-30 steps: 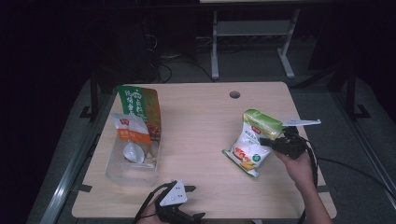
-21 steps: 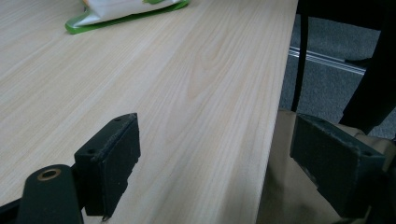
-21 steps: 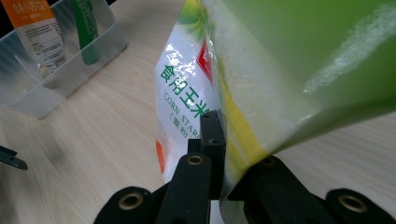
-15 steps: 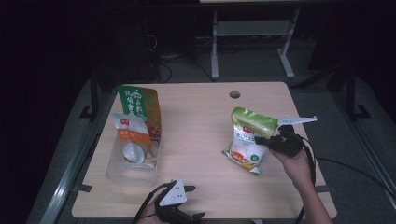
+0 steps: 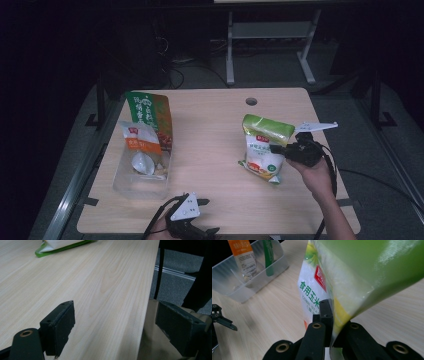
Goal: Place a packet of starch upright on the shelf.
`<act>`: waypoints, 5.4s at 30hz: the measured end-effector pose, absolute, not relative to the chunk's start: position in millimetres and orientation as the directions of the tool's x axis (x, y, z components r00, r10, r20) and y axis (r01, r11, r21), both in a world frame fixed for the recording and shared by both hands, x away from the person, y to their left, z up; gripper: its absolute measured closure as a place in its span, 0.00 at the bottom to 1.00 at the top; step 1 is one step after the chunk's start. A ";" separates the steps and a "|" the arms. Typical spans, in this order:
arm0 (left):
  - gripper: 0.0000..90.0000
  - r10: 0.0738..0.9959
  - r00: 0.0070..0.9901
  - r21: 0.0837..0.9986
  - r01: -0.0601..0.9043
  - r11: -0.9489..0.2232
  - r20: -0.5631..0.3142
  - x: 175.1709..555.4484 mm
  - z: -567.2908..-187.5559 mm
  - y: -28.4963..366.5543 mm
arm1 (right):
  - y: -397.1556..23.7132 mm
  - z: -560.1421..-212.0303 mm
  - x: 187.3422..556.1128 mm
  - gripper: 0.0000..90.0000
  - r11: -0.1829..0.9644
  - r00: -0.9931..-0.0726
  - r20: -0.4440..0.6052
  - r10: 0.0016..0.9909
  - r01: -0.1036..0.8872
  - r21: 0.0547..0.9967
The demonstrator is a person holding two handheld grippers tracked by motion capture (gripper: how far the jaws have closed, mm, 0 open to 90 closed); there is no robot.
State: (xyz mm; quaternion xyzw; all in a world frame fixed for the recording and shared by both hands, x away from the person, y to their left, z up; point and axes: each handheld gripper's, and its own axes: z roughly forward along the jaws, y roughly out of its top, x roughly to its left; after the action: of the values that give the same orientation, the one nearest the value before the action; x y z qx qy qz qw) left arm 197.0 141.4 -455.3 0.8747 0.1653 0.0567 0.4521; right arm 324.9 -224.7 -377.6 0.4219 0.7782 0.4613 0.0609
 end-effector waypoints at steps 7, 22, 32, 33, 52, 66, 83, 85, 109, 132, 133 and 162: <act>0.18 0.335 0.941 0.809 0.229 -0.542 -0.042 197.4 -455.4 141.4 | -219.7 -373.0 325.6 1.00 0.225 -0.647 0.290 0.705 0.592 0.774; 0.18 0.345 0.938 0.811 0.237 -0.535 -0.046 197.1 -454.4 143.4 | -202.5 -352.3 326.6 1.00 0.250 -0.698 0.269 0.663 0.546 0.800; 0.18 0.345 0.938 0.812 0.236 -0.534 -0.046 196.1 -454.0 143.5 | -181.1 -331.2 330.2 1.00 0.269 -0.733 0.261 0.628 0.519 0.811; 0.18 0.345 0.938 0.812 0.236 -0.533 -0.046 196.1 -453.9 143.5 | -177.9 -329.7 330.7 1.00 0.273 -0.739 0.259 0.622 0.515 0.813; 0.18 0.340 0.939 0.816 0.230 -0.530 -0.043 195.7 -454.6 142.4 | -125.4 -308.2 338.1 1.00 0.310 -0.806 0.254 0.535 0.467 0.828; 0.18 0.336 0.941 0.814 0.230 -0.533 -0.046 193.9 -454.9 141.4 | -83.3 -302.3 335.7 1.00 0.362 -0.852 0.241 0.464 0.430 0.827; 0.18 0.326 0.945 0.808 0.213 -0.550 -0.028 194.2 -453.6 142.7 | -30.5 -286.8 323.2 1.00 0.388 -0.912 0.235 0.335 0.361 0.848; 0.18 0.328 0.944 0.811 0.217 -0.543 -0.033 193.8 -453.7 142.5 | -24.5 -284.5 322.9 1.00 0.391 -0.919 0.229 0.322 0.350 0.852; 0.17 0.329 0.943 0.816 0.222 -0.534 -0.042 192.7 -453.9 142.0 | 52.4 -284.7 324.6 1.00 0.360 -0.942 0.282 0.184 0.332 0.872; 0.17 0.332 0.942 0.814 0.225 -0.536 -0.042 193.7 -453.7 144.7 | 114.3 -314.3 336.2 1.00 0.412 -0.942 0.308 0.135 0.336 0.847; 0.17 0.329 0.944 0.815 0.205 -0.542 -0.018 195.2 -453.1 145.5 | 118.3 -316.2 336.2 1.00 0.420 -0.945 0.300 0.129 0.326 0.847; 0.17 0.323 0.945 0.820 0.224 -0.526 -0.051 191.7 -453.6 143.5 | 138.3 -345.0 350.3 0.91 0.529 -0.940 0.317 0.126 0.334 0.780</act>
State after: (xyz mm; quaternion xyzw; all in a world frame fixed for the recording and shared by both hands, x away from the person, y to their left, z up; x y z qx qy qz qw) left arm 191.7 143.5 -453.6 0.8719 0.1569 0.0539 0.4607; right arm 350.3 138.3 -345.0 0.1325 0.8673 0.4668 -0.1114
